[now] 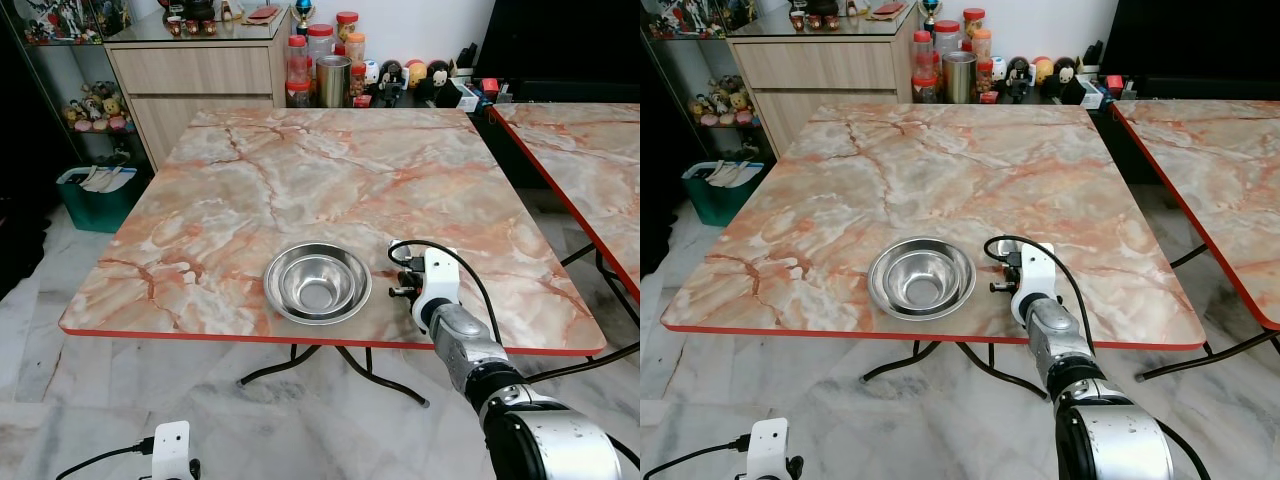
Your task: Setting the table
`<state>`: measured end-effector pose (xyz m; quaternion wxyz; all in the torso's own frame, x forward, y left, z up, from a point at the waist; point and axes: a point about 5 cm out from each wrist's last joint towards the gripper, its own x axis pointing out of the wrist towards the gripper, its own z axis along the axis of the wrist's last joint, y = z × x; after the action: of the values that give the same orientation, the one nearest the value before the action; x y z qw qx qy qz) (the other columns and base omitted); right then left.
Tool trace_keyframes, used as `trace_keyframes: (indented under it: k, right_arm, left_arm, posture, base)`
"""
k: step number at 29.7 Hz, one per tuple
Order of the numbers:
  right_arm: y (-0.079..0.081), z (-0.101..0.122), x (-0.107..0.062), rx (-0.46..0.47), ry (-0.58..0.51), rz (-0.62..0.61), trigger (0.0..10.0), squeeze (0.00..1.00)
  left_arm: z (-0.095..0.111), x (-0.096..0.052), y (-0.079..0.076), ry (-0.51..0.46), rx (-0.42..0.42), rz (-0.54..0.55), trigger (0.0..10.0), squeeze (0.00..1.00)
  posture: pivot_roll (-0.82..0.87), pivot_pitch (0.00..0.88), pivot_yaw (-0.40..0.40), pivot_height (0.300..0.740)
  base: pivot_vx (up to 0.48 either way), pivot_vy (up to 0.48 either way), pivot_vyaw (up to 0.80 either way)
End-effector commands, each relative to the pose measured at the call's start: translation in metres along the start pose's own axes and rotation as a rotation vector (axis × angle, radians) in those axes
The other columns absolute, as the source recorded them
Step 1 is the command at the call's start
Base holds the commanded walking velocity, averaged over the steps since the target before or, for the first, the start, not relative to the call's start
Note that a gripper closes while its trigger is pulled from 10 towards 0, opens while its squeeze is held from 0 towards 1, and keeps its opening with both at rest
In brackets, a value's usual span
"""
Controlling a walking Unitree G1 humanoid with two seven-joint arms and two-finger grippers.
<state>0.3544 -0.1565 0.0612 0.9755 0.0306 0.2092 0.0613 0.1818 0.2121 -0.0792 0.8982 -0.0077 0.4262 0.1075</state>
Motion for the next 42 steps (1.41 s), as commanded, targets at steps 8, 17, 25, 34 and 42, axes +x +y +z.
trace_keyframes:
  k: [8,17,25,34,42]
  right_arm:
    - [0.004,-0.002,0.001,-0.034,0.027,0.032,10.0,0.00]
    - [0.003,-0.006,0.000,-0.053,0.041,0.031,10.0,0.00]
    - [0.000,-0.007,-0.001,-0.070,0.046,0.022,10.0,0.00]
    - [-0.001,-0.010,-0.001,-0.073,0.052,0.022,10.0,0.32]
    - [-0.001,-0.009,-0.001,-0.074,0.048,0.019,10.0,1.00]
  left_arm:
    - [-0.009,-0.002,0.005,0.036,0.013,0.021,10.0,0.00]
    - [-0.011,-0.002,0.006,0.038,0.015,0.027,10.0,0.00]
    - [-0.010,-0.002,0.005,0.035,0.018,0.028,10.0,0.00]
    - [-0.008,-0.002,0.005,0.027,0.019,0.028,10.0,0.00]
    - [-0.004,-0.001,0.004,0.017,0.023,0.028,10.0,0.00]
  posture:
    - [0.08,0.000,-0.010,0.740]
    - [0.08,0.000,-0.010,0.740]
    - [0.08,0.000,-0.011,0.740]
    - [0.08,0.000,-0.010,0.740]
    - [0.08,0.000,-0.010,0.740]
  base:
    - [0.000,0.000,0.00]
    - [0.000,0.000,0.00]
    - [0.000,0.000,0.00]
    - [0.000,0.000,0.00]
    - [0.000,0.000,0.00]
